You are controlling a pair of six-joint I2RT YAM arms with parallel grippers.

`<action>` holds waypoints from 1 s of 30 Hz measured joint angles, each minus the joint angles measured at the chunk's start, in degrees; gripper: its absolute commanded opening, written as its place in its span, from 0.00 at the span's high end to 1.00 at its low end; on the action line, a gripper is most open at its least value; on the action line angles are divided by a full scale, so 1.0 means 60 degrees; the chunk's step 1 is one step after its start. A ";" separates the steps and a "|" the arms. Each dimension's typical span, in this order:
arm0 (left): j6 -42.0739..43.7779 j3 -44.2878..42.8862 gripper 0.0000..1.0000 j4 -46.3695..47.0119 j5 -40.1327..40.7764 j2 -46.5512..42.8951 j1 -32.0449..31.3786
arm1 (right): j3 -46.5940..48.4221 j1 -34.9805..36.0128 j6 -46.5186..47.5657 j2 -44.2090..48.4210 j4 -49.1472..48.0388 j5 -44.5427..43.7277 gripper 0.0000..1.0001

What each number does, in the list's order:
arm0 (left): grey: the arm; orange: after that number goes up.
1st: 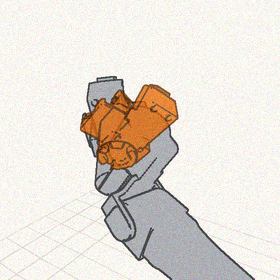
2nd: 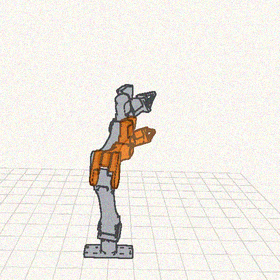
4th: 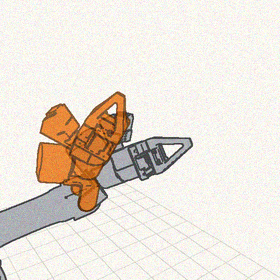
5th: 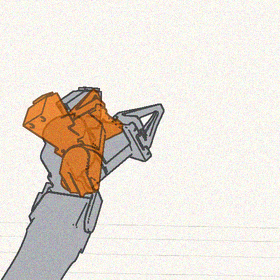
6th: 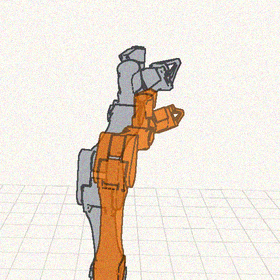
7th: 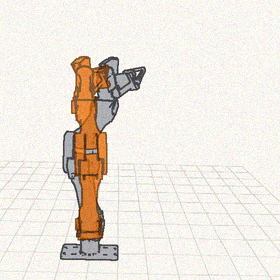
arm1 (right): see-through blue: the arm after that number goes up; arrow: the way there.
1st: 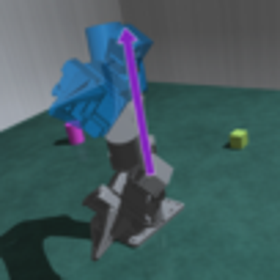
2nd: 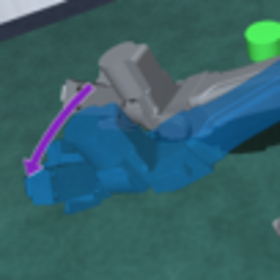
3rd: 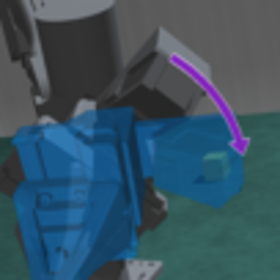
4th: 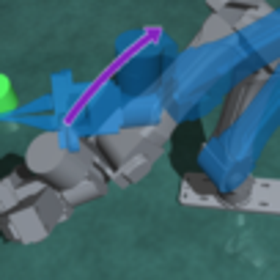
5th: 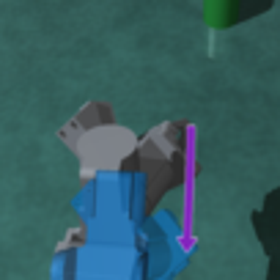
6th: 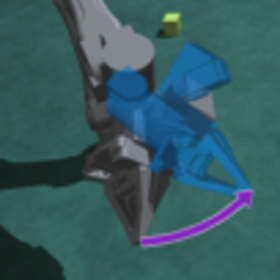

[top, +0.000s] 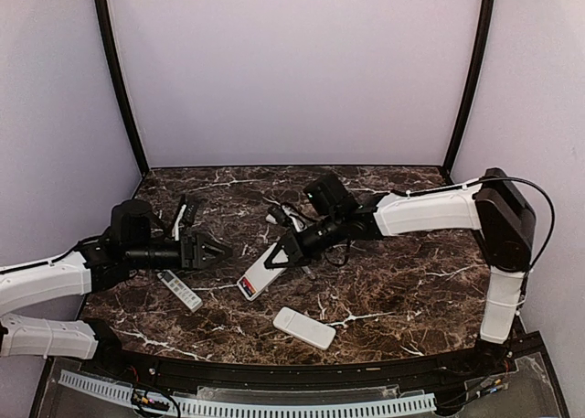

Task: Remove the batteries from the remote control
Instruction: Place the remote control without the battery cover at the center of the board.

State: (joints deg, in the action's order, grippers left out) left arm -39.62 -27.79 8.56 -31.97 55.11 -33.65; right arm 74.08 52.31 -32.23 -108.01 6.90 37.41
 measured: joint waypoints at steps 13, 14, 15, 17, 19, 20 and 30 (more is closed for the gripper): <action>-0.0729 0.0426 0.31 0.0637 0.0102 0.0328 -0.0062 | 0.0710 -0.0087 0.0288 -0.1413 0.0066 0.0863 0.79; -0.0732 0.0444 0.31 0.0637 0.0146 0.0328 -0.0062 | 0.0729 -0.0106 0.0262 -0.1417 0.0058 0.0860 0.79; -0.0736 0.0463 0.31 0.0637 0.0182 0.0339 -0.0062 | 0.0747 -0.0131 0.0259 -0.1428 0.0047 0.0812 0.78; -0.0725 0.0466 0.31 0.0601 0.0273 0.0415 -0.0062 | 0.0790 -0.0211 0.0248 -0.1512 0.0051 0.0729 0.76; -0.0707 0.0466 0.31 0.0510 0.0415 0.0521 -0.0062 | 0.0845 -0.0313 0.0233 -0.1639 0.0066 0.0637 0.73; -0.0692 0.0466 0.31 0.0470 0.0474 0.0586 -0.0062 | 0.0867 -0.0375 0.0233 -0.1708 0.0073 0.0601 0.71; -0.0681 0.0484 0.31 0.0419 0.0648 0.1144 -0.0062 | 0.0976 -0.0616 0.0404 -0.1876 0.0514 -0.0291 0.40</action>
State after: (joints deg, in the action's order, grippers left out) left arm -43.70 -24.88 11.07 -28.08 61.98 -34.02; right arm 79.94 48.62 -29.80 -119.26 9.98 35.66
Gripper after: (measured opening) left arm 0.687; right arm 0.518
